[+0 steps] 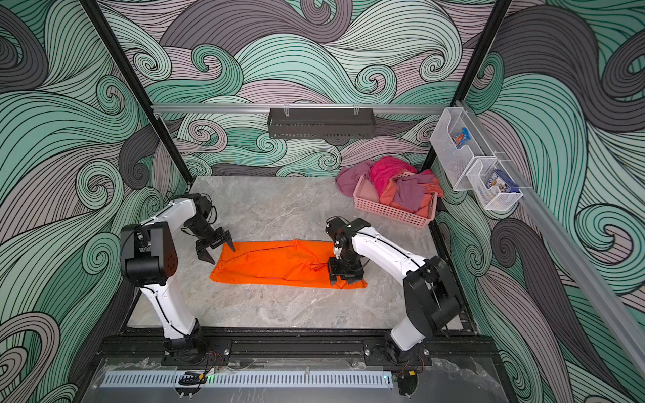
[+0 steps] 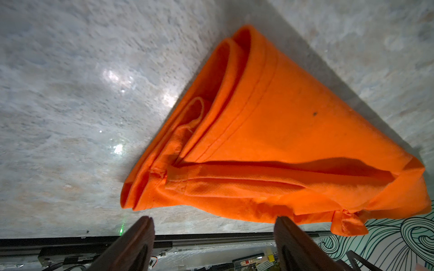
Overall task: Fold and stack t-shirts
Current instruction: Smooth out the T-shirt at the center of the board.
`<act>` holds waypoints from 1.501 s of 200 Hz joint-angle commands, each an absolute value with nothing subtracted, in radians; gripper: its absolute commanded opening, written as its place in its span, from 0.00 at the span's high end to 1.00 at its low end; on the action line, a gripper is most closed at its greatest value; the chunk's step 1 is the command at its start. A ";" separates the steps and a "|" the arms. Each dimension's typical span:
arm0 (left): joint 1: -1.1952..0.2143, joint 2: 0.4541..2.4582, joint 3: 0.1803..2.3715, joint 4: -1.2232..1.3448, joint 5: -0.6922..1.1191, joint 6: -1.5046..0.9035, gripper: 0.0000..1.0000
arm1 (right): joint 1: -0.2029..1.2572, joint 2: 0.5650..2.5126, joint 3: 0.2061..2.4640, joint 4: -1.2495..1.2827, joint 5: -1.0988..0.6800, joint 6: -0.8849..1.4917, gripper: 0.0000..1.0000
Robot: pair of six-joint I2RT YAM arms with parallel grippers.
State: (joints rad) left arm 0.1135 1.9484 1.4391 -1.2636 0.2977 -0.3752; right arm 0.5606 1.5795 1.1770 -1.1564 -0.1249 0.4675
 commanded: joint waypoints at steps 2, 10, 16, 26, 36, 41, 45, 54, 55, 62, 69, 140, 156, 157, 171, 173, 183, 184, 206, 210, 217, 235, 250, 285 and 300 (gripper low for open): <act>0.121 1.962 1.467 -1.281 0.313 -0.381 0.16 | 0.557 1.636 1.257 -1.152 -0.056 0.458 0.67; 0.121 1.960 1.466 -1.281 0.314 -0.381 0.16 | 0.557 1.666 1.279 -1.144 -0.057 0.447 0.79; 0.121 1.959 1.462 -1.279 0.315 -0.382 0.16 | 0.556 1.691 1.289 -1.138 -0.058 0.437 0.88; 0.120 1.958 1.460 -1.278 0.314 -0.382 0.16 | 0.556 1.727 1.305 -1.125 -0.058 0.425 1.00; 0.121 1.954 1.456 -1.276 0.314 -0.382 0.16 | 0.557 1.759 1.311 -1.106 -0.057 0.415 1.00; 0.121 1.952 1.453 -1.275 0.313 -0.382 0.16 | 0.555 1.774 1.313 -1.099 -0.057 0.409 1.00; 0.121 1.949 1.451 -1.274 0.313 -0.383 0.16 | 0.555 1.784 1.313 -1.091 -0.057 0.405 1.00; 0.120 1.945 1.447 -1.273 0.312 -0.383 0.16 | 0.553 1.812 1.319 -1.073 -0.057 0.396 1.00; 0.121 1.945 1.446 -1.273 0.312 -0.383 0.16 | 0.553 1.816 1.320 -1.072 -0.058 0.396 1.00; 0.121 1.942 1.444 -1.273 0.310 -0.384 0.16 | 0.552 1.837 1.327 -1.066 -0.059 0.392 1.00; 0.120 1.941 1.440 -1.273 0.311 -0.384 0.16 | 0.552 1.853 1.338 -1.059 -0.058 0.386 1.00; 0.120 1.934 1.438 -1.277 0.305 -0.382 0.16 | 0.527 1.825 1.419 -1.054 -0.013 0.364 1.00; 0.120 1.939 1.437 -1.275 0.308 -0.384 0.16 | 0.516 1.830 1.412 -1.052 -0.010 0.358 1.00; 0.121 1.939 1.437 -1.275 0.308 -0.384 0.16 | 0.516 1.831 1.412 -1.053 -0.009 0.357 1.00; 0.121 1.943 1.439 -1.273 0.313 -0.384 0.16 | 0.512 1.849 1.406 -1.051 -0.008 0.350 1.00; 0.121 1.945 1.440 -1.273 0.313 -0.385 0.16 | 0.511 1.850 1.404 -1.050 -0.008 0.350 1.00; 0.121 1.945 1.440 -1.273 0.313 -0.383 0.16 | 0.511 1.863 1.398 -1.043 -0.015 0.346 1.00; 0.121 1.945 1.439 -1.273 0.314 -0.382 0.16 | 0.511 1.865 1.398 -1.042 -0.016 0.345 1.00; 0.121 1.946 1.439 -1.272 0.313 -0.382 0.16 | 0.511 1.891 1.375 -1.014 -0.044 0.342 1.00; 0.121 1.947 1.437 -1.272 0.312 -0.382 0.16 | 0.511 1.895 1.374 -1.007 -0.050 0.342 1.00; 0.121 1.947 1.437 -1.272 0.313 -0.383 0.16 | 0.512 1.903 1.370 -1.002 -0.063 0.342 1.00; 0.121 1.951 1.438 -1.272 0.313 -0.380 0.16 | 0.514 1.911 1.372 -0.999 -0.089 0.343 1.00; 0.121 1.952 1.437 -1.270 0.313 -0.378 0.16 | 0.517 1.903 1.373 -0.998 -0.096 0.343 1.00; 0.121 1.959 1.438 -1.268 0.318 -0.375 0.16 | 0.519 1.875 1.372 -0.999 -0.143 0.350 1.00; 0.121 1.959 1.437 -1.267 0.316 -0.374 0.16 | 0.524 1.856 1.365 -0.999 -0.175 0.364 1.00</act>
State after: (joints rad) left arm 0.1135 1.9491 1.4372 -1.2621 0.3008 -0.3763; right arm 0.5148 1.9053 1.3750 -0.9997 -0.1081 0.3508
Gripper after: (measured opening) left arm 0.839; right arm 0.045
